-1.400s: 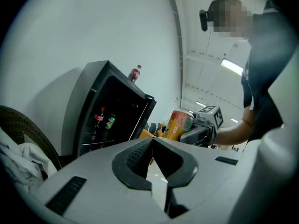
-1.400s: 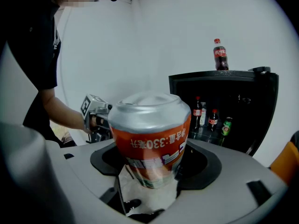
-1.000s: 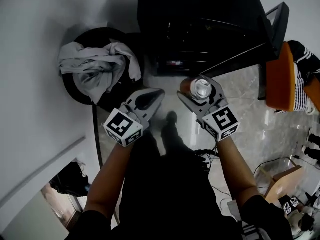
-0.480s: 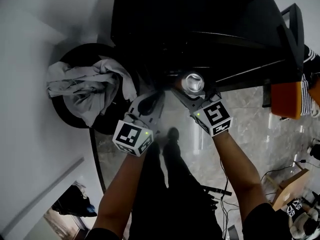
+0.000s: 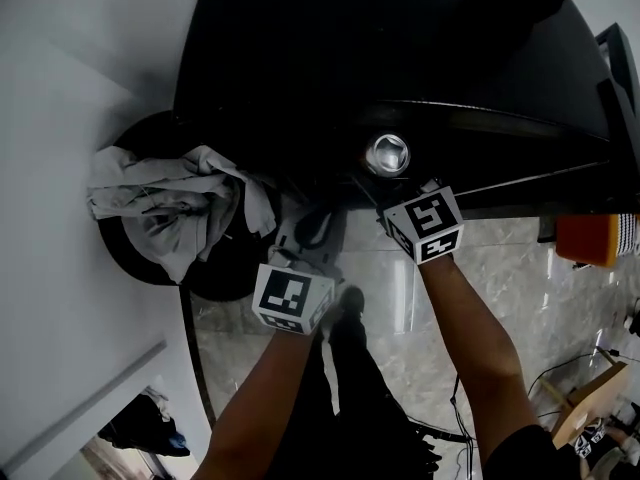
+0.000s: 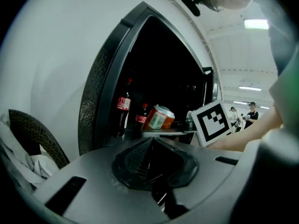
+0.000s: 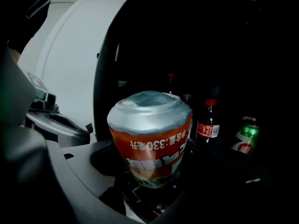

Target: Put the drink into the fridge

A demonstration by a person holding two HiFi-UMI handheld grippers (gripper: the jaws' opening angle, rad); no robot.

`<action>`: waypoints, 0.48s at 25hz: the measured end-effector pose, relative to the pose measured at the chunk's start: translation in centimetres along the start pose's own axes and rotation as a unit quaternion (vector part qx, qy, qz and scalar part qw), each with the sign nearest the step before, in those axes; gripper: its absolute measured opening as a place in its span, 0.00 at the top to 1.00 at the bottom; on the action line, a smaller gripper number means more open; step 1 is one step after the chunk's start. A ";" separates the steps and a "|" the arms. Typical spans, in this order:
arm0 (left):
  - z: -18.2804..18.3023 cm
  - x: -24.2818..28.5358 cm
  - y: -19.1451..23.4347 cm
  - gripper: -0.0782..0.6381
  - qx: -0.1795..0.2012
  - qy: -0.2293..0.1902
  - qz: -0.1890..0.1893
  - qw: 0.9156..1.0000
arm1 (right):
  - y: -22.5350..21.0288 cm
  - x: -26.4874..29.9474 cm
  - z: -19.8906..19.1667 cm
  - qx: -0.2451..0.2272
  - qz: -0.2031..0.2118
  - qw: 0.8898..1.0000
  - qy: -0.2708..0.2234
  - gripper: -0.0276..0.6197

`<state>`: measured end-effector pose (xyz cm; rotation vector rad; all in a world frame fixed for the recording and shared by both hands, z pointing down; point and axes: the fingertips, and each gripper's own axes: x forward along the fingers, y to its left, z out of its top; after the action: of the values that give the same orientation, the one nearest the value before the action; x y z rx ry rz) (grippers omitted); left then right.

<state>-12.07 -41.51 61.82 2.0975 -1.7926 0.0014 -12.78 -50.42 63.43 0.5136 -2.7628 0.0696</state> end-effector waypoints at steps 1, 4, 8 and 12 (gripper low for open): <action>0.2 0.4 0.0 0.88 0.005 -0.001 0.000 1.000 | -0.2 0.8 -0.5 -0.003 0.000 1.000 0.004 0.48; 0.6 1.1 0.4 0.88 0.006 -0.008 0.007 1.000 | -0.6 3.0 -2.1 -0.019 -0.001 1.000 0.016 0.48; 1.0 1.6 0.2 0.88 0.002 -0.018 0.014 1.000 | -1.2 4.6 -2.6 -0.014 -0.002 1.000 0.024 0.48; 1.0 1.7 0.2 0.88 0.001 -0.019 0.015 1.000 | -1.8 5.6 -2.2 0.001 -0.005 1.000 0.017 0.48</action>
<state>-12.20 -43.45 61.36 2.0852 -1.8461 -0.0299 -16.38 -53.74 67.37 0.5230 -2.7270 0.0769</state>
